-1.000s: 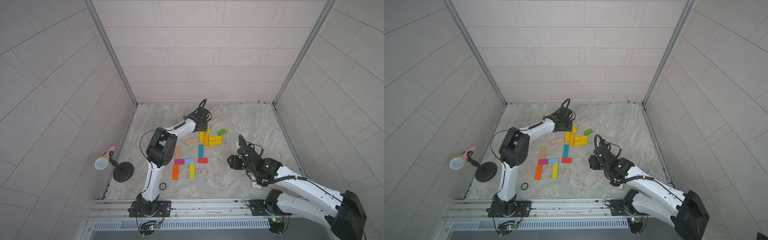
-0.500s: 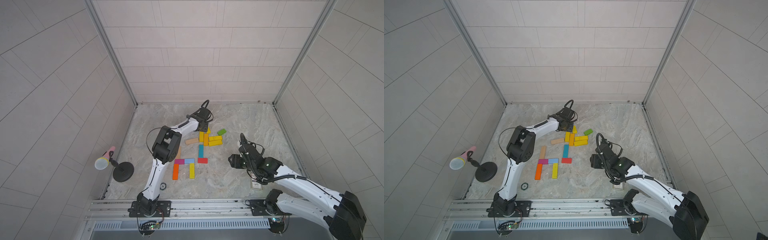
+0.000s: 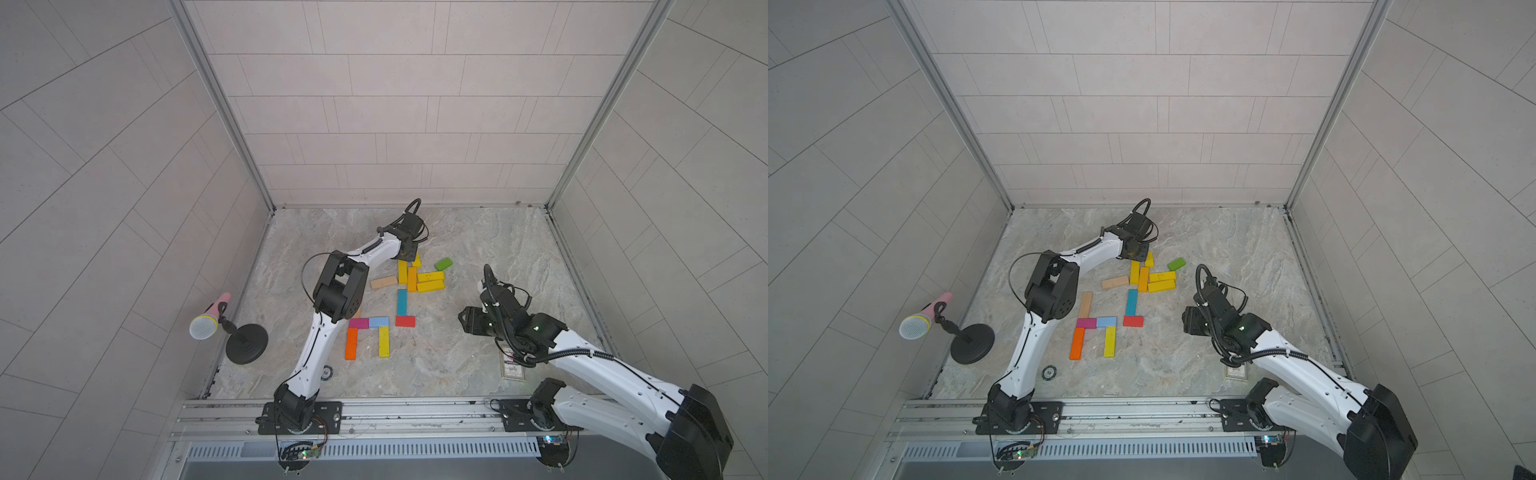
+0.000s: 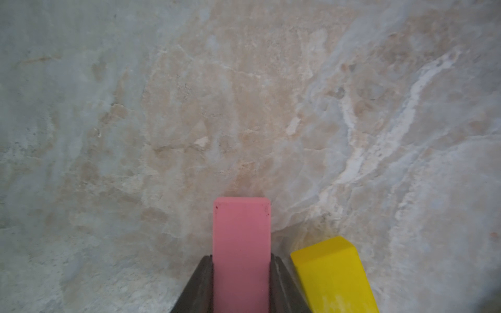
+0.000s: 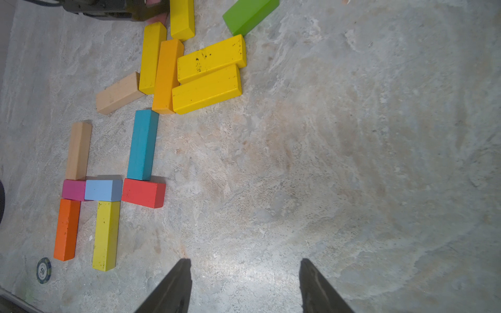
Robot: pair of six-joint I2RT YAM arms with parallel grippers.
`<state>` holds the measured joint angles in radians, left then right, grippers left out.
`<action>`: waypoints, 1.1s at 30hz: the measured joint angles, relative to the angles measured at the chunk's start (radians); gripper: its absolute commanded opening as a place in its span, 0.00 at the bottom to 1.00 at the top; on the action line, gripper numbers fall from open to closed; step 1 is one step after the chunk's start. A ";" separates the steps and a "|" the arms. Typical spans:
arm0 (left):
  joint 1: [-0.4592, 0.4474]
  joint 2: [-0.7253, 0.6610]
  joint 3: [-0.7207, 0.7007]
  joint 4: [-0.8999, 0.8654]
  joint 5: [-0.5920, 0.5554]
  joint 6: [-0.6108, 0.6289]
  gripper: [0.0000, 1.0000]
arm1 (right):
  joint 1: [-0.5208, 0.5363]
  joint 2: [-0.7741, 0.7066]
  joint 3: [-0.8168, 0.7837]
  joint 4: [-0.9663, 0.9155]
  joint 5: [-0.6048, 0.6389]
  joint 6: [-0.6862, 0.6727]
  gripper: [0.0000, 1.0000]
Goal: Assemble the letter h with building blocks
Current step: Pick up the building block from the center of the board, then assemble the building block at the center of the board.
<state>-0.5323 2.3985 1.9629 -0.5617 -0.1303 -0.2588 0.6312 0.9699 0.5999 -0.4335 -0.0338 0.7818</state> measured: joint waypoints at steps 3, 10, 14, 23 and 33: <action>-0.006 -0.049 -0.055 0.019 0.027 0.031 0.28 | -0.009 -0.013 -0.017 0.002 0.003 0.010 0.65; -0.099 -0.474 -0.395 0.121 0.091 0.050 0.28 | -0.099 -0.182 -0.066 -0.031 0.030 0.059 0.67; -0.224 -0.720 -0.596 0.226 0.099 0.020 0.28 | -0.148 -0.287 -0.065 -0.060 0.053 0.074 0.67; -0.520 -0.876 -0.959 0.304 0.056 -0.041 0.28 | -0.188 -0.422 -0.066 -0.148 0.108 0.119 0.68; -0.660 -0.713 -1.000 0.407 0.037 -0.083 0.27 | -0.194 -0.467 -0.061 -0.199 0.155 0.143 0.69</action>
<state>-1.1919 1.6859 0.9630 -0.1551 -0.0937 -0.3416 0.4374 0.5026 0.5385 -0.6323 0.1215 0.9253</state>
